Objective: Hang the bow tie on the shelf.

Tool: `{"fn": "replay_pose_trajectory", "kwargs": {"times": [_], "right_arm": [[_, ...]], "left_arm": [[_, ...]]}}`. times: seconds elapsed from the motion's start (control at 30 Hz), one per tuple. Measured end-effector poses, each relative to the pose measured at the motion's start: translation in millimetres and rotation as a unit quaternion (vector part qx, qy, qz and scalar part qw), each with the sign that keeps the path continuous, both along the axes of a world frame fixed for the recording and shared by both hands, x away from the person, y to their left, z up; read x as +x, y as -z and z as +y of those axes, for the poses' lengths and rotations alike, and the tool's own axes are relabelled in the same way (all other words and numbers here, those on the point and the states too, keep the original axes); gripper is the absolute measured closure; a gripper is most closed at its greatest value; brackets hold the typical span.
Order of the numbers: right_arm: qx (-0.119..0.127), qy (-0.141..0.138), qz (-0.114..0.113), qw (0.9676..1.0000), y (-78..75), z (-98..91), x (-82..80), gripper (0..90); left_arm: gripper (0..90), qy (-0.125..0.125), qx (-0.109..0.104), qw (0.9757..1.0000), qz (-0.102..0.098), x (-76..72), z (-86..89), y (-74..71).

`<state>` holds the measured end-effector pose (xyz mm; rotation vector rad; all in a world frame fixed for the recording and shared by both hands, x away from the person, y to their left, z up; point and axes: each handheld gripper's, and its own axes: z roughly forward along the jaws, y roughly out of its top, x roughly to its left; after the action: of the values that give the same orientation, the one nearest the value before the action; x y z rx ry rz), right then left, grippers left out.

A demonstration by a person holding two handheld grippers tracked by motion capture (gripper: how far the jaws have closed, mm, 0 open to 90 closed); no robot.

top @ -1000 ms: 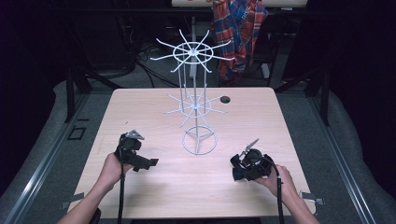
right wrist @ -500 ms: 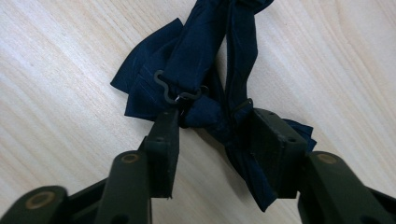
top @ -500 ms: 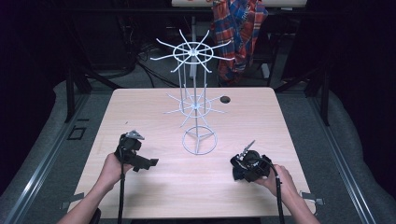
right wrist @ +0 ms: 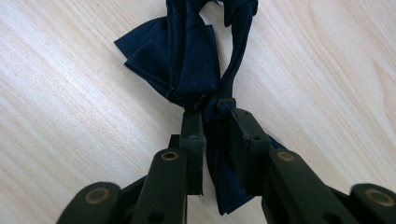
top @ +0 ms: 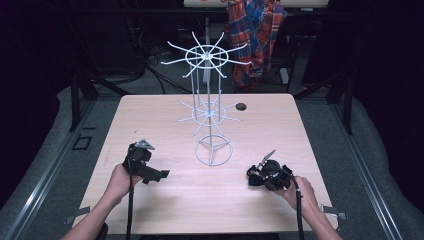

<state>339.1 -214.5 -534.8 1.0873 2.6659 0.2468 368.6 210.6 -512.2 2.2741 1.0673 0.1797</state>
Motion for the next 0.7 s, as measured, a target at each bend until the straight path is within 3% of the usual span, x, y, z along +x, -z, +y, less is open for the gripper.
{"fn": "replay_pose_trajectory", "kwargs": {"times": [0.03,0.07,0.1,0.3,0.37,0.4,0.43,0.47,0.5,0.7], "right_arm": [[0.009,0.000,-0.005,0.9999,-1.9,-1.6,0.1,88.1],[0.009,0.000,-0.005,0.9999,-1.9,-1.6,0.1,88.1],[0.034,0.003,-0.012,0.9994,-7.0,-3.9,-0.4,90.0],[0.021,0.002,-0.002,0.9998,-3.4,-3.8,0.2,90.0],[0.028,0.003,-0.003,0.9996,-5.0,-3.9,0.5,89.5],[0.029,0.003,-0.005,0.9996,-5.3,-4.2,0.5,86.5],[0.031,0.008,-0.011,0.9994,-6.2,-5.3,0.8,72.2],[0.031,0.008,-0.011,0.9994,-6.2,-5.3,0.8,72.2],[0.028,0.020,-0.021,0.9992,-7.2,-6.5,2.0,61.1],[0.015,0.036,-0.018,0.9991,-0.7,-0.3,8.8,51.6]], "left_arm": [[0.3,0.000,0.000,1.0000,0.000,0.0,0.0,0.0],[0.3,0.000,0.000,1.0000,0.000,0.1,0.0,0.0],[0.3,0.000,0.000,1.0000,0.000,0.1,-0.1,0.1],[0.3,0.002,0.001,1.0000,-0.001,-0.1,-0.2,-0.3],[0.3,0.000,0.000,1.0000,0.000,0.0,0.0,-0.1],[0.3,0.000,0.000,1.0000,0.000,0.3,0.1,0.1],[0.3,0.000,0.001,1.0000,0.000,0.3,0.1,0.1],[0.3,0.000,0.001,1.0000,0.000,0.2,-0.1,0.1],[0.3,0.001,0.000,1.0000,0.000,0.1,-0.4,0.0],[0.3,0.001,0.002,1.0000,0.000,0.6,-1.3,0.6]]}}
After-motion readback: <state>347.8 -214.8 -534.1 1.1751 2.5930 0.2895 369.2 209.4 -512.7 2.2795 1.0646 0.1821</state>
